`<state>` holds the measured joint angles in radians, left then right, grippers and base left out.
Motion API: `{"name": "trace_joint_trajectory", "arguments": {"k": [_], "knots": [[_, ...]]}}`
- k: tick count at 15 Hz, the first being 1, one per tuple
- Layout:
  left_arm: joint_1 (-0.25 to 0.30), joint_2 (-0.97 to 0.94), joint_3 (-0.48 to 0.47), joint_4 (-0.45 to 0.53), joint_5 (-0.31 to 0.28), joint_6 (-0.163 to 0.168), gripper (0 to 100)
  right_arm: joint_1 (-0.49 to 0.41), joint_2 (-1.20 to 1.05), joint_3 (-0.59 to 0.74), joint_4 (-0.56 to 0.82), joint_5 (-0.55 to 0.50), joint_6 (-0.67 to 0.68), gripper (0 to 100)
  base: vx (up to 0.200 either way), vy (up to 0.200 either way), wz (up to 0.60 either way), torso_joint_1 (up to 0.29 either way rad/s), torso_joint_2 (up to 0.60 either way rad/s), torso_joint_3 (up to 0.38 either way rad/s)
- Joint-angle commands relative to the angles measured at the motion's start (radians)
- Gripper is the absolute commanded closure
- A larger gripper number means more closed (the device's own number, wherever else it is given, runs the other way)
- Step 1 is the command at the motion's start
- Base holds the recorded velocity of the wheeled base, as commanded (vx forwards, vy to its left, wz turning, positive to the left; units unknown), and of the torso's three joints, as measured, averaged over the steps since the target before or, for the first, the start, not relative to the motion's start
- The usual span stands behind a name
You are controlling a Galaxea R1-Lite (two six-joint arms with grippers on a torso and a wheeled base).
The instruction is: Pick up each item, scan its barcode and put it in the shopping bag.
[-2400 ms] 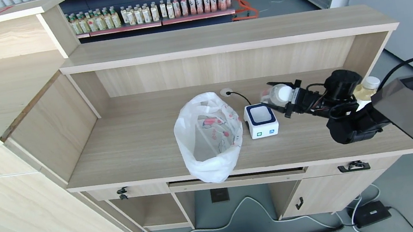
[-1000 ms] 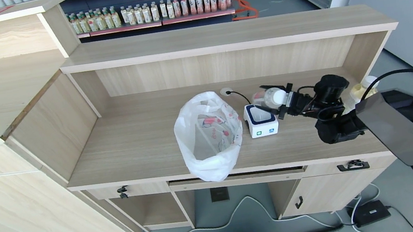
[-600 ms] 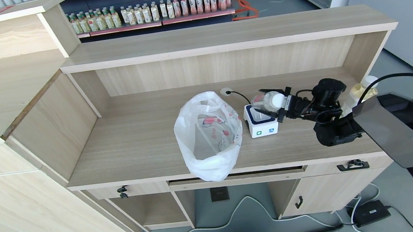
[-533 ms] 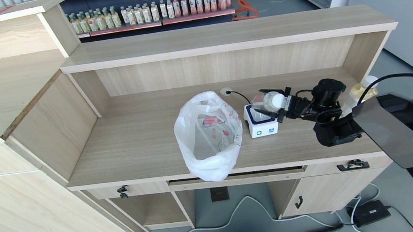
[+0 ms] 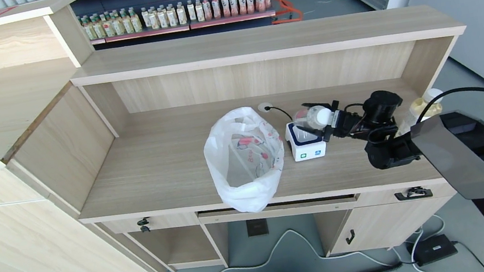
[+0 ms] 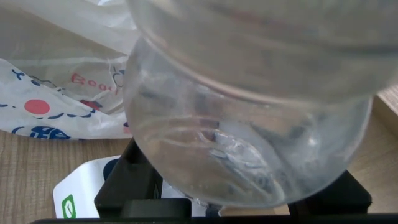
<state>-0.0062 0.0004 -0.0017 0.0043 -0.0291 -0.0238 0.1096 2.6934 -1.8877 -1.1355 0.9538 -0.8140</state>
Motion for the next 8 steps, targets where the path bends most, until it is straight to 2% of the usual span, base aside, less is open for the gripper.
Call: {"name": "trace_joint_trajectory", "arguments": {"k": [1,8], "knots": [[0.000,0.000,0.000,0.000,0.000,0.001,0,0.002,0.008,-0.013,0.005,0.000,-0.001,100,0.000,0.000,0.00,0.000,0.00,0.000],[0.000,0.000,0.000,0.000,0.000,-0.001,0,0.012,0.017,-0.011,0.013,-0.001,-0.001,100,0.000,0.000,0.00,0.000,0.00,0.000]]}}
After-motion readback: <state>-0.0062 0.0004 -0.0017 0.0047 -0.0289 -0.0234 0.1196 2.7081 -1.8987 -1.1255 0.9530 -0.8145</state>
